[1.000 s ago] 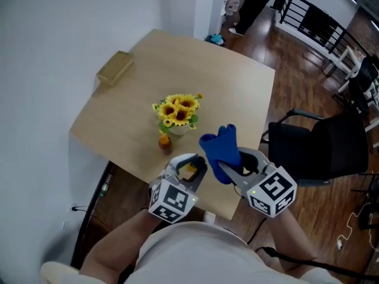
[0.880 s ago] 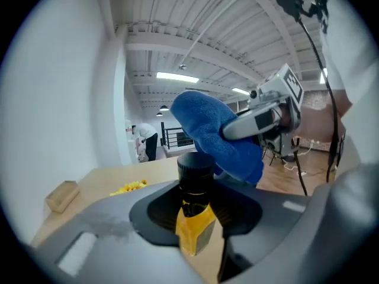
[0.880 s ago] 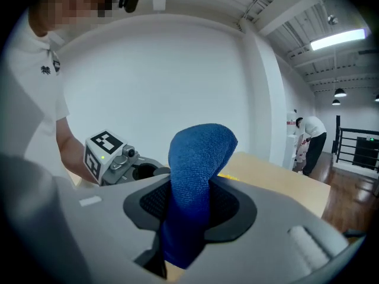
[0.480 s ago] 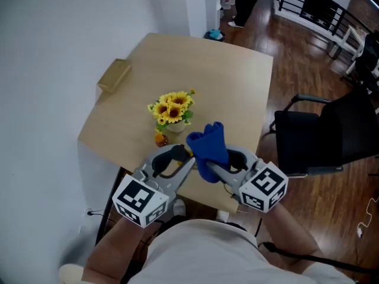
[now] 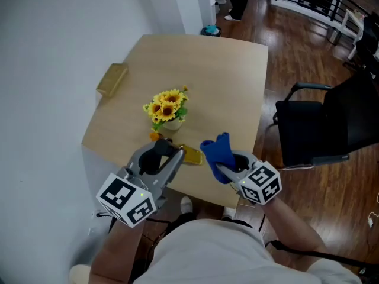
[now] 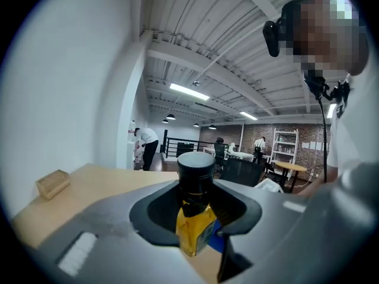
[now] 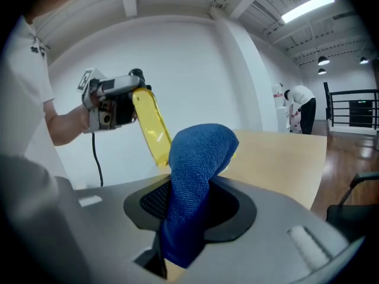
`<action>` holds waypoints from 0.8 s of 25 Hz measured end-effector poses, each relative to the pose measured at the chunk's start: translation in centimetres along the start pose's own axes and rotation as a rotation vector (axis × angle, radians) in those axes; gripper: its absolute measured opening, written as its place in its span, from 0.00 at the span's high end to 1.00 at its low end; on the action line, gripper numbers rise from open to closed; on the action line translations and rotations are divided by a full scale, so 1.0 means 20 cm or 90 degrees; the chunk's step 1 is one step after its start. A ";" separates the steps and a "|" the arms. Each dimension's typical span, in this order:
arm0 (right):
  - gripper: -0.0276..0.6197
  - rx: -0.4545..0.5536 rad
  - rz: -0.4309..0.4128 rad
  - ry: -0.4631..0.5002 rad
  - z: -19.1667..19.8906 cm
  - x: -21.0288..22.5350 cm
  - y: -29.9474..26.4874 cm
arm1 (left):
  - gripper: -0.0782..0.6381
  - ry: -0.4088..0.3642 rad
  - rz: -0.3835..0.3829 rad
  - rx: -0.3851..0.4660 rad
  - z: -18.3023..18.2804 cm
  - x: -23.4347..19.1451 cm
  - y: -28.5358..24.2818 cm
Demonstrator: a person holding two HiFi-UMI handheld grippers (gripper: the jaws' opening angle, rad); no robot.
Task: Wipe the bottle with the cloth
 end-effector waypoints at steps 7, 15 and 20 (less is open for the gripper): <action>0.73 0.111 -0.073 0.112 -0.37 -0.28 0.17 | 0.68 0.011 -0.024 -0.028 0.10 -0.01 -0.06; 0.73 0.056 -0.094 0.163 -0.23 -0.41 0.09 | 0.68 0.065 -0.035 0.001 0.04 0.04 -0.12; 0.73 -0.048 -0.050 0.130 0.08 -0.23 0.07 | 0.68 0.057 -0.029 0.017 -0.03 0.06 -0.12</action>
Point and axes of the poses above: the fingertips, and each gripper's own axes: y backward along the fingers, x to its right, z out of its underside, the point moved 6 cm from there along y, backward along the fingers, and after that the axes turned 11 degrees about x, right-handed, at the moved point
